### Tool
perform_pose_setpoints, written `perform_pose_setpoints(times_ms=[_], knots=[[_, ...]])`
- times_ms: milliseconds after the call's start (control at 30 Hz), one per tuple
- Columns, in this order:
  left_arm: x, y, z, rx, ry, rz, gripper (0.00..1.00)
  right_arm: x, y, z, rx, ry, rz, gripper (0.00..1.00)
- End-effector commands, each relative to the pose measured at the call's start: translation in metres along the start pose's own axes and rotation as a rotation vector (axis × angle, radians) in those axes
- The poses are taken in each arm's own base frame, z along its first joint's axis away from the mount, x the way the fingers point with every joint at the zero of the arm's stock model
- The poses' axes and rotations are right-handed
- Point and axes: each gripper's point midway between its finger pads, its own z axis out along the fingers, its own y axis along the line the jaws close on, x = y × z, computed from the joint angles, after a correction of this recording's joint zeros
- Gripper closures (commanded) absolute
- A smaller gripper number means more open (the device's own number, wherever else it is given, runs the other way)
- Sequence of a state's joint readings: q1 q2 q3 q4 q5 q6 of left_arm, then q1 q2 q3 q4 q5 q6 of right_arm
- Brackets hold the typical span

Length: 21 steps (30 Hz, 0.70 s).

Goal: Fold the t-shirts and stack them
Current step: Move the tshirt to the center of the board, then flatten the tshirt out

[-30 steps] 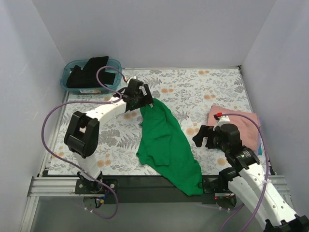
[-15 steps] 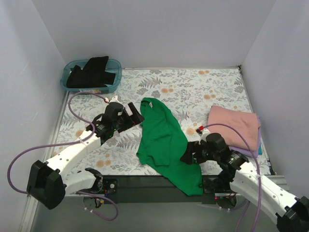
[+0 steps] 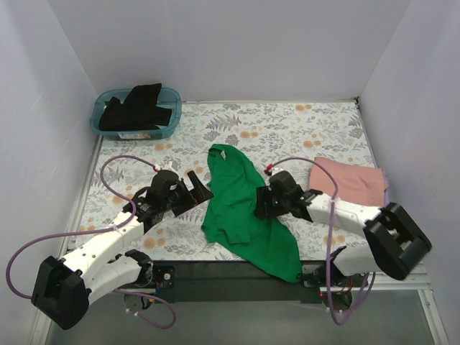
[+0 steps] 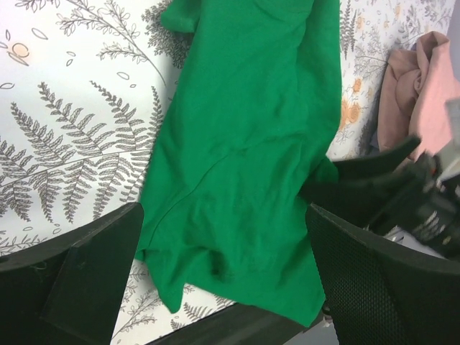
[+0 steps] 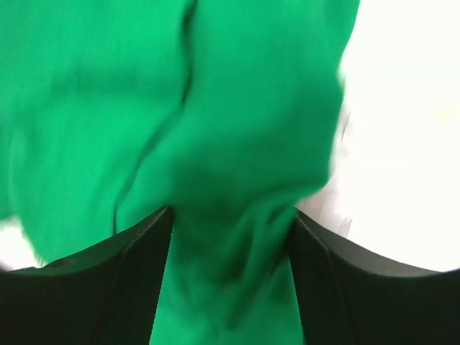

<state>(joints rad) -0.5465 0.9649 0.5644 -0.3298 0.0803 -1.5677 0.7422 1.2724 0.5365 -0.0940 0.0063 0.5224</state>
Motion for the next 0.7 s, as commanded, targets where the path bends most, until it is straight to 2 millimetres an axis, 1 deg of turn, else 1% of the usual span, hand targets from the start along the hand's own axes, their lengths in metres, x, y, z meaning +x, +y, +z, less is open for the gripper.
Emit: perform_pose_setpoints(times_ms=[0,33,67,100,133,167,200,233,267,300,333,367,400,433,467,500,533,567,600,633,667], knots=[[-0.001,-0.001,-0.003,0.006,-0.010,-0.006,0.04,-0.065,-0.013,0.023,0.114,-0.109,-0.050,0.33],[-0.002,-0.002,-0.004,0.006,-0.013,-0.006,0.04,-0.063,-0.023,0.039,0.145,-0.066,-0.044,0.35],[-0.004,-0.001,-0.004,-0.002,-0.021,-0.006,0.04,-0.089,-0.013,0.044,0.128,-0.100,-0.052,0.36],[-0.004,-0.001,-0.004,-0.009,-0.020,-0.005,0.04,-0.096,-0.011,0.052,0.115,-0.090,-0.072,0.38],[-0.007,-0.002,-0.004,-0.011,-0.028,-0.005,0.04,-0.109,-0.010,0.058,0.114,-0.100,-0.076,0.42],[-0.008,-0.003,-0.004,-0.015,-0.028,-0.005,0.04,-0.107,-0.015,0.075,0.127,-0.066,-0.080,0.43],[-0.009,-0.002,-0.004,-0.025,-0.029,-0.001,0.04,-0.137,0.001,0.079,0.089,-0.109,-0.098,0.44],[-0.010,-0.003,-0.004,-0.024,-0.032,0.002,0.04,-0.145,0.001,0.087,0.087,-0.109,-0.118,0.44],[-0.011,-0.004,-0.004,-0.023,-0.034,0.002,0.04,-0.144,-0.001,0.103,0.086,-0.082,-0.134,0.44],[-0.012,-0.005,-0.004,-0.022,-0.033,0.004,0.04,-0.171,0.018,0.104,0.030,-0.123,-0.157,0.47],[-0.013,-0.007,-0.004,-0.018,-0.032,0.006,0.04,-0.171,0.024,0.107,0.001,-0.101,-0.169,0.47],[-0.014,-0.012,-0.005,-0.007,-0.029,0.008,0.04,-0.177,0.031,0.106,-0.020,-0.105,-0.173,0.47],[-0.014,-0.015,-0.003,0.001,-0.020,0.012,0.04,-0.182,0.037,0.102,-0.041,-0.114,-0.177,0.45],[-0.015,-0.017,-0.003,0.006,-0.020,0.020,0.04,-0.186,0.036,0.096,-0.032,-0.132,-0.175,0.42],[-0.015,-0.019,-0.002,0.010,-0.017,0.024,0.04,-0.197,0.040,0.078,-0.029,-0.172,-0.178,0.39],[-0.018,-0.026,-0.001,0.026,-0.020,0.035,0.04,-0.202,0.039,0.067,-0.011,-0.200,-0.179,0.30],[-0.016,-0.029,0.003,0.030,-0.005,0.045,0.04,-0.198,0.030,0.059,0.031,-0.211,-0.173,0.26],[-0.015,-0.038,0.009,0.043,0.006,0.072,0.04,-0.199,0.024,0.036,0.060,-0.250,-0.164,0.16],[-0.013,-0.041,0.012,0.043,0.014,0.093,0.04,-0.207,0.028,0.008,0.052,-0.308,-0.143,0.02],[-0.011,-0.057,0.013,0.066,0.023,0.124,0.04,-0.206,0.021,-0.005,0.077,-0.331,-0.113,0.01],[-0.009,-0.051,0.024,0.018,0.030,0.145,0.04,-0.192,0.009,-0.024,0.097,-0.338,-0.080,0.02]])
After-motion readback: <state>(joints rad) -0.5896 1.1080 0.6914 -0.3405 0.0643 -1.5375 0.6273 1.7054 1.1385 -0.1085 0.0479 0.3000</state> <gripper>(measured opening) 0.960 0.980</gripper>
